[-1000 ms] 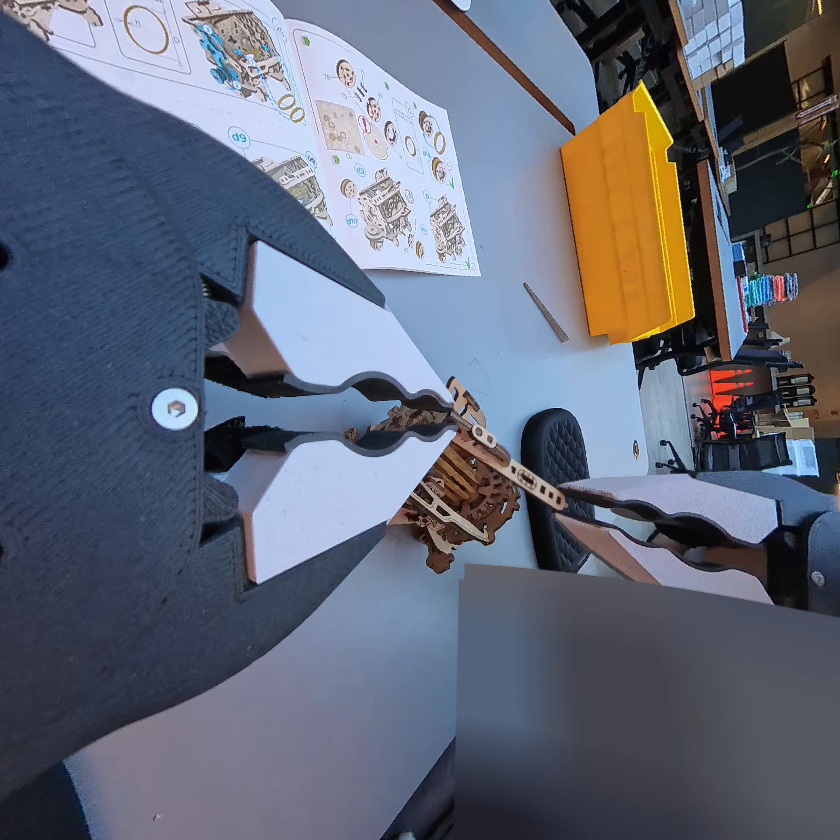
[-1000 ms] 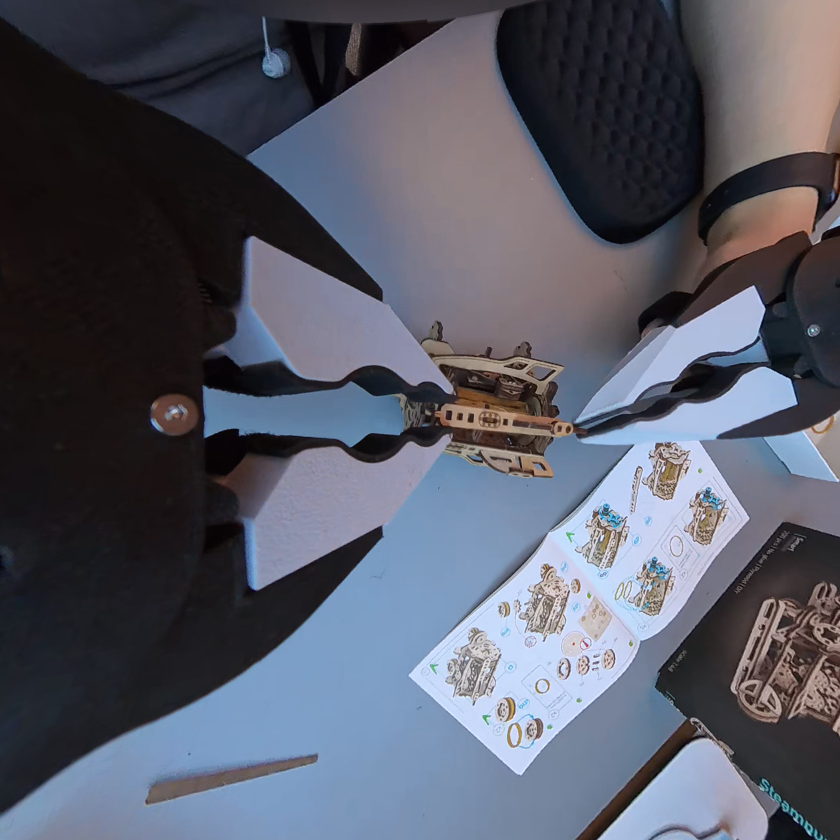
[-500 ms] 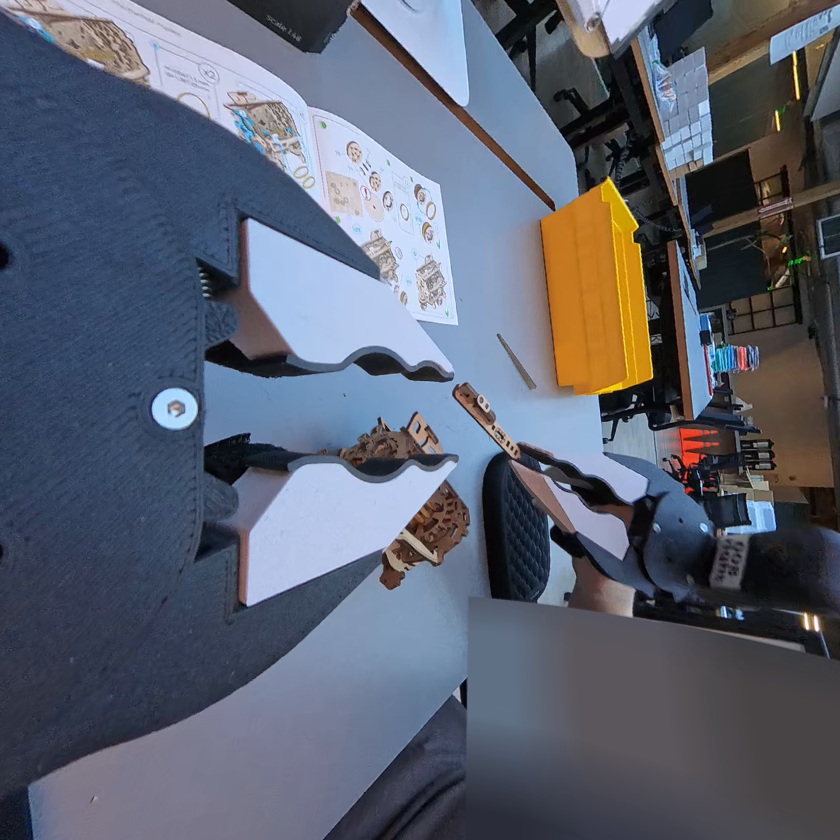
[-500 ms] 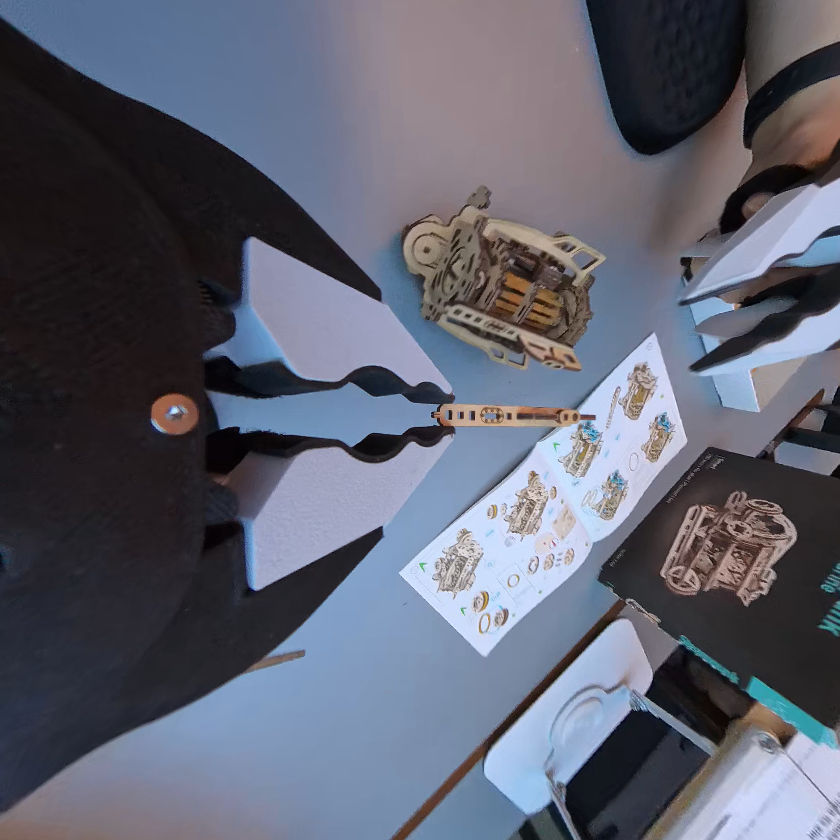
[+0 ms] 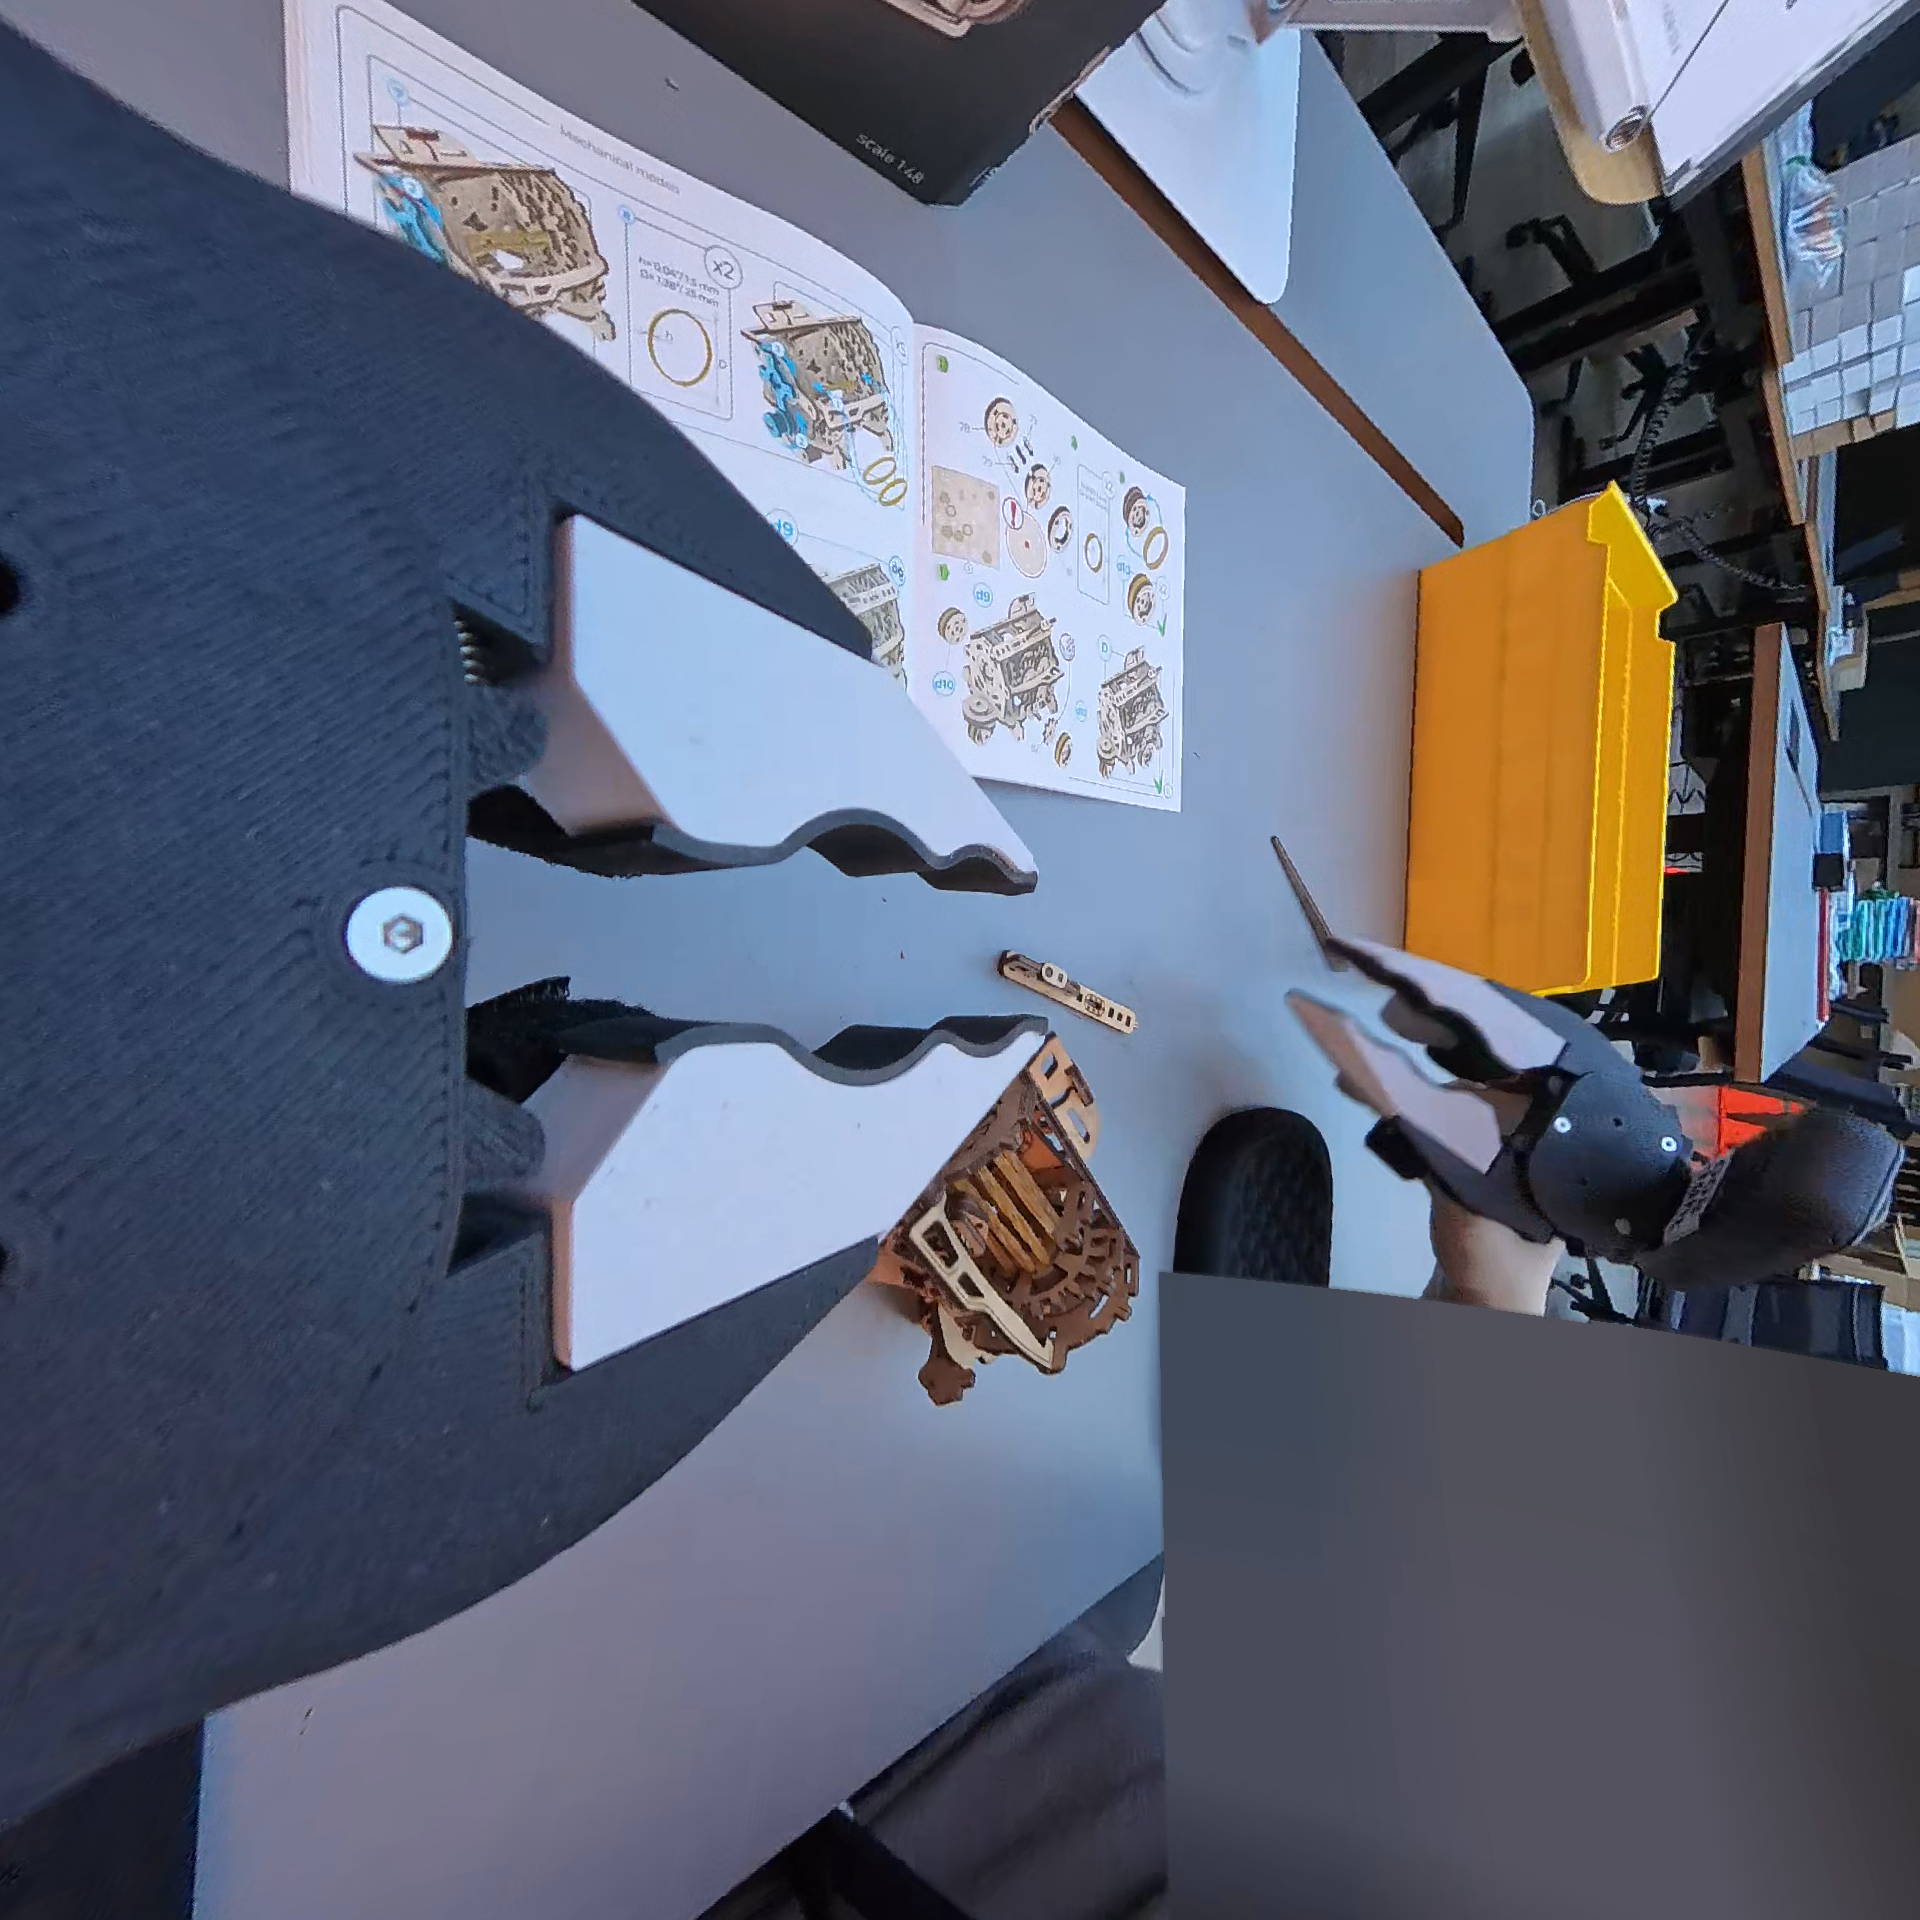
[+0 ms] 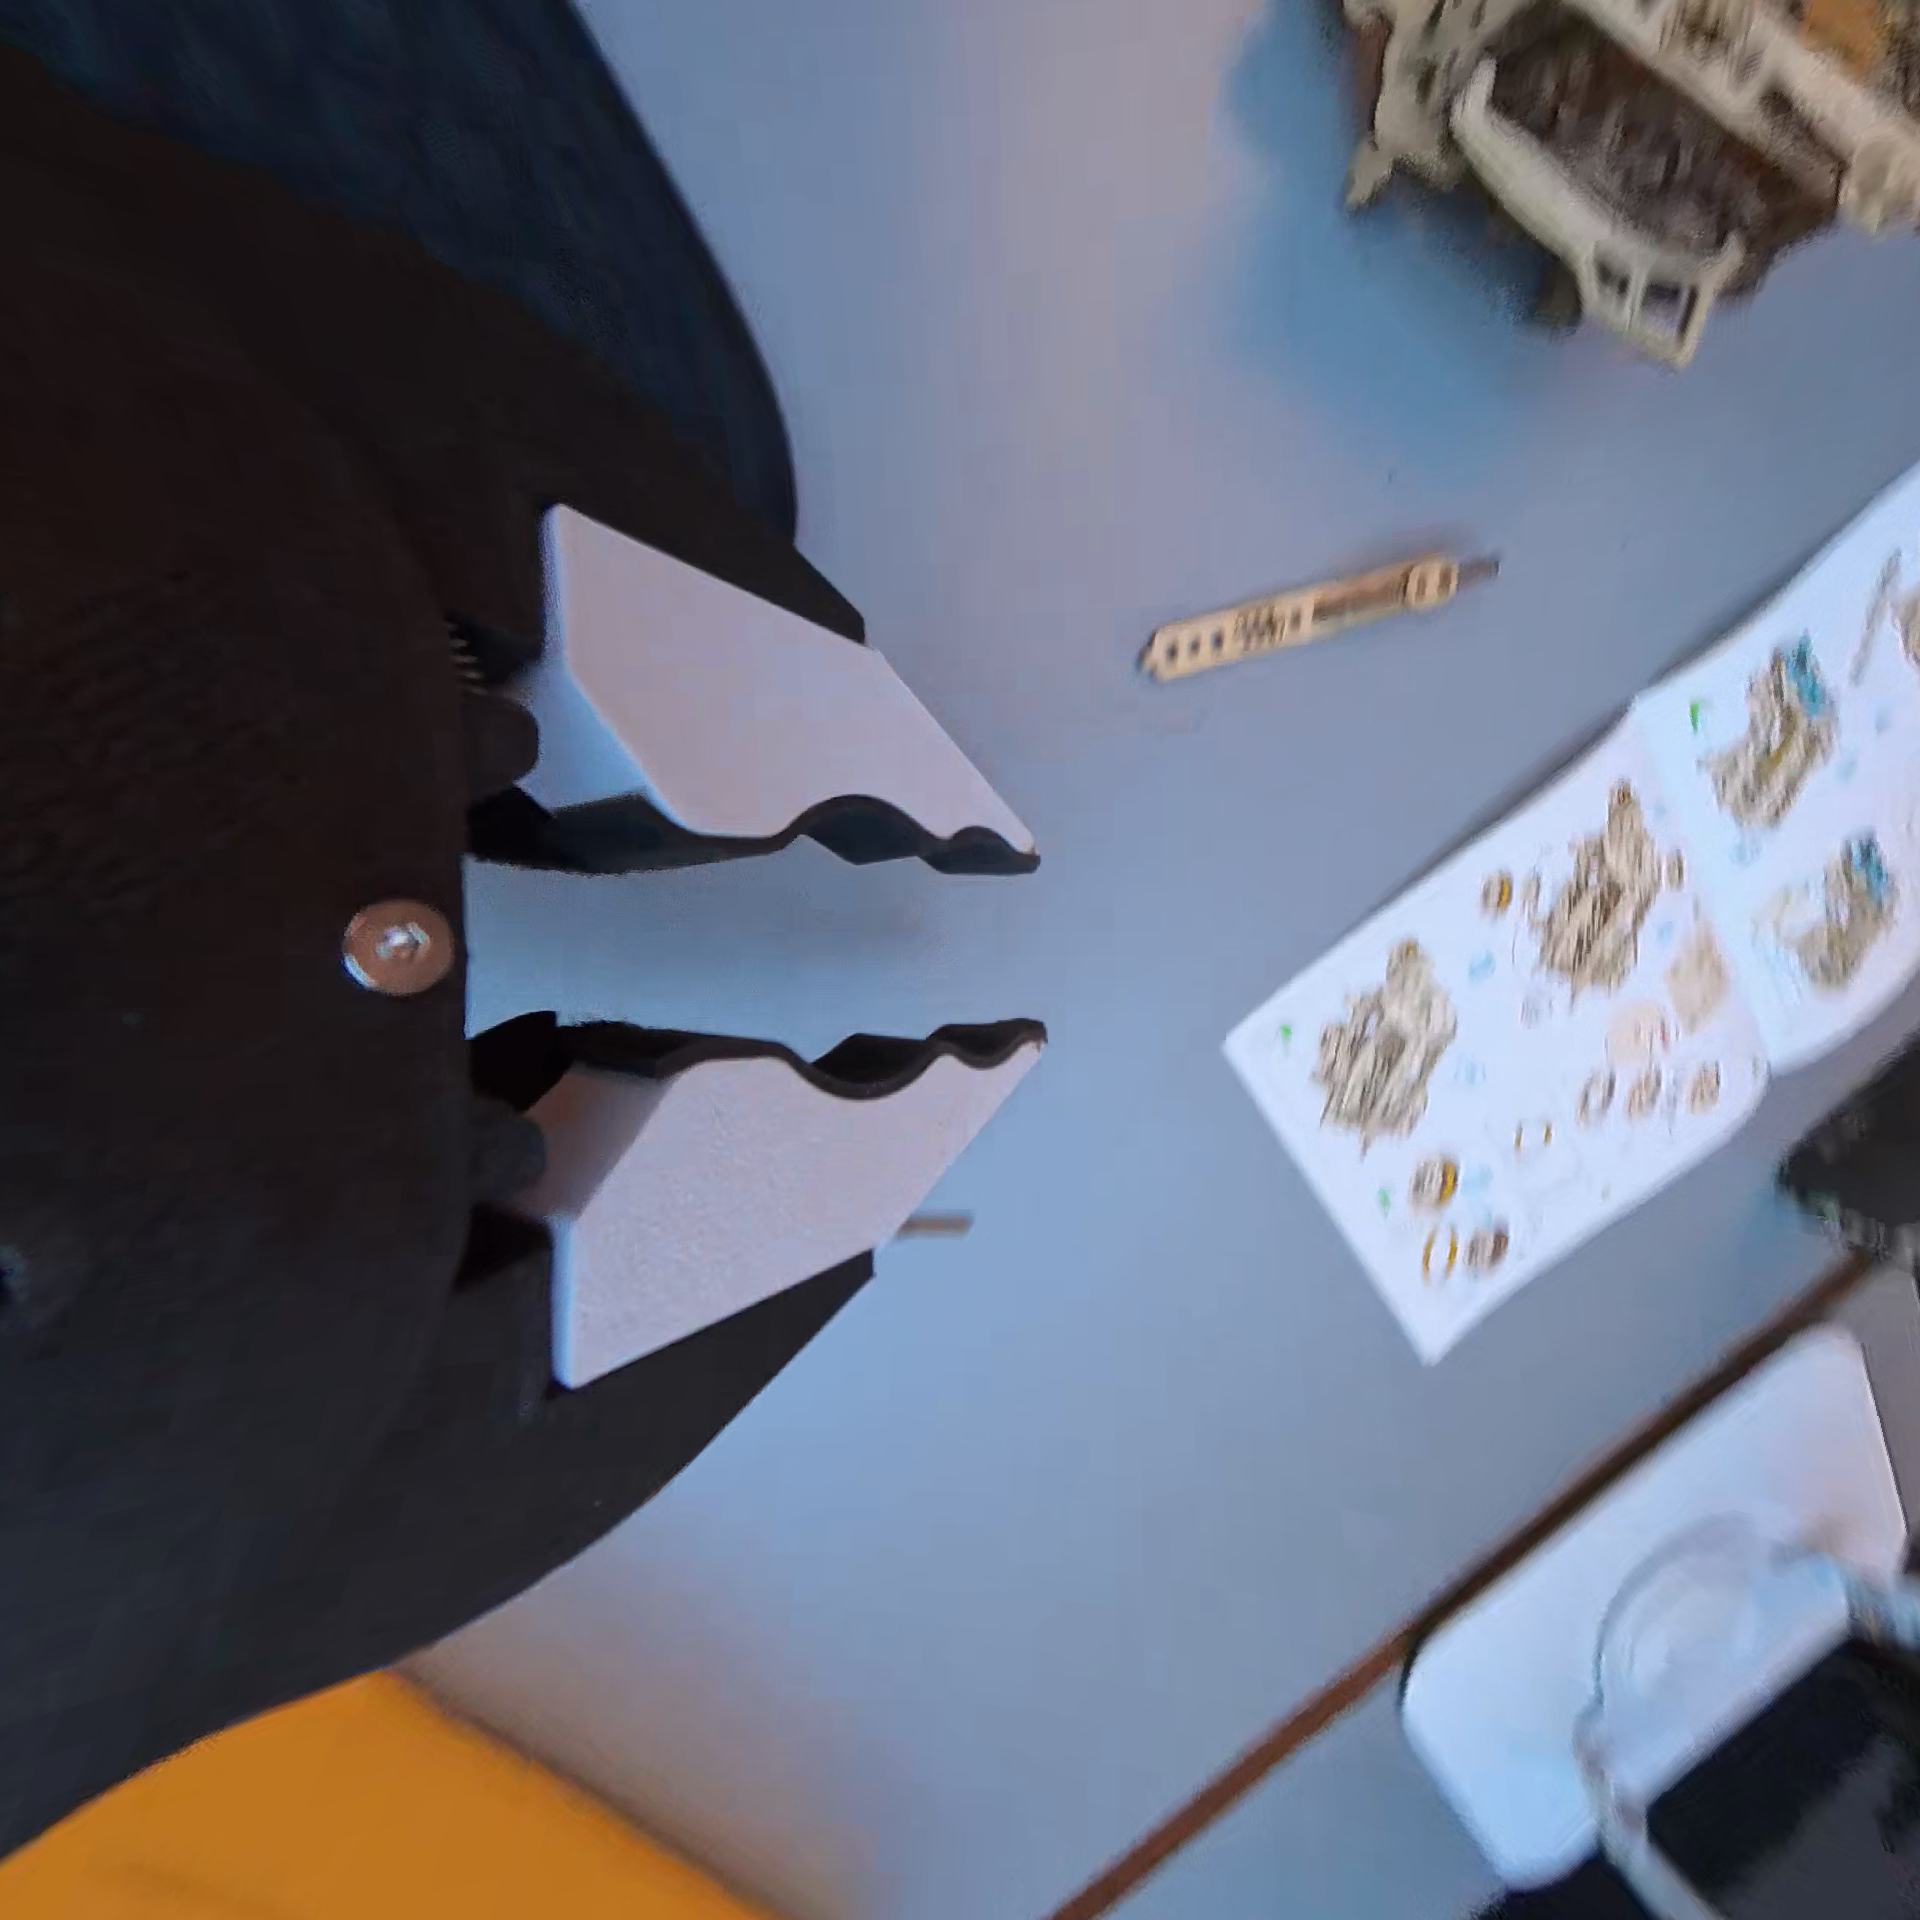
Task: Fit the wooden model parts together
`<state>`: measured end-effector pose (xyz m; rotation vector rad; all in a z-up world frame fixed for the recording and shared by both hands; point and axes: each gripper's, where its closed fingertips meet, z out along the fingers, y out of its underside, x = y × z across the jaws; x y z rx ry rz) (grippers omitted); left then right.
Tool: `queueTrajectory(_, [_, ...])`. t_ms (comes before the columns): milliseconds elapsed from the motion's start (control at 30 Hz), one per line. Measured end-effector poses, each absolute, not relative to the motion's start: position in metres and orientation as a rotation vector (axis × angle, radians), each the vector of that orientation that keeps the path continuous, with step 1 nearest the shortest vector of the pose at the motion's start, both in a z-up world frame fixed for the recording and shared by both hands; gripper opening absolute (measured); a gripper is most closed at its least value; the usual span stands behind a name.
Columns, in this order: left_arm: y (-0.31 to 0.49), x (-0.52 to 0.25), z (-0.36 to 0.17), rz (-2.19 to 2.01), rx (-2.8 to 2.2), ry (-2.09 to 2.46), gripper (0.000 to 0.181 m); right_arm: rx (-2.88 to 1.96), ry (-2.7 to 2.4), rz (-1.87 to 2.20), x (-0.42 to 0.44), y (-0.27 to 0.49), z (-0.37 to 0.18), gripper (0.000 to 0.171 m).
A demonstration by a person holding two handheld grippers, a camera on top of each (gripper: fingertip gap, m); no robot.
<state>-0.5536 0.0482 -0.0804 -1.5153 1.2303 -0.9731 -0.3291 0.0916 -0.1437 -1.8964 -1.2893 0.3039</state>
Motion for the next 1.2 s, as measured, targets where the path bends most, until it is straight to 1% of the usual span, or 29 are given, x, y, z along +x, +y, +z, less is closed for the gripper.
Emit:
queueTrajectory(33, [0.046,-0.554,-0.078,-0.969,-1.514,1.232,0.021,-1.896,-1.196,0.230,-0.307,0.104,-0.139,0.027])
queueTrajectory(133, [0.045,-0.547,-0.074,-0.942,-1.507,1.261,0.021,-1.998,-1.037,0.136,-0.263,0.125,-0.155,0.030])
queueTrajectory(167, [0.045,-0.543,-0.073,-0.936,-1.499,1.276,0.021,-2.028,-1.013,0.136,-0.256,0.128,-0.160,0.032])
queueTrajectory(333, [0.050,-0.514,-0.075,-0.924,-1.467,1.365,0.023,-2.113,-0.912,0.173,-0.237,0.136,-0.175,0.031])
queueTrajectory(367, [0.052,-0.510,-0.078,-0.928,-1.466,1.383,0.023,-2.150,-0.904,0.208,-0.236,0.133,-0.180,0.027])
queueTrajectory(433, [0.056,-0.503,-0.079,-0.944,-1.461,1.400,0.022,-2.166,-0.876,0.304,-0.239,0.131,-0.181,0.015])
queueTrajectory(467, [0.059,-0.500,-0.077,-0.956,-1.452,1.399,0.021,-2.171,-0.873,0.362,-0.243,0.129,-0.181,0.002])
queueTrajectory(500, [0.062,-0.497,-0.073,-0.964,-1.441,1.392,0.020,-2.176,-0.868,0.378,-0.244,0.129,-0.181,0.002])
queueTrajectory(567, [0.070,-0.491,-0.063,-0.976,-1.415,1.369,0.019,-2.140,-0.888,0.427,-0.258,0.122,-0.166,0.002])
queueTrajectory(700, [0.069,-0.461,-0.054,-0.946,-1.387,1.467,0.029,-1.910,-1.062,0.535,-0.330,0.080,-0.093,0.002])
queueTrajectory(833, [0.046,-0.428,-0.066,-0.916,-1.428,1.672,0.031,-1.859,-1.323,0.458,-0.379,0.041,-0.079,0.002])
queueTrajectory(900, [0.040,-0.422,-0.077,-0.871,-1.439,1.764,0.021,-1.825,-1.387,0.426,-0.391,0.028,-0.071,0.002])
queueTrajectory(967, [0.032,-0.422,-0.086,-0.827,-1.403,1.847,0.002,-1.791,-1.402,0.433,-0.400,0.018,-0.059,0.001])
queueTrajectory(1000, [0.026,-0.422,-0.087,-0.831,-1.382,1.874,0.000,-1.787,-1.399,0.429,-0.402,0.016,-0.054,0.001])
queueTrajectory(1200, [0.014,-0.422,-0.073,-0.856,-1.287,1.802,0.000,-1.815,-1.415,0.453,-0.405,0.007,-0.052,0.002])
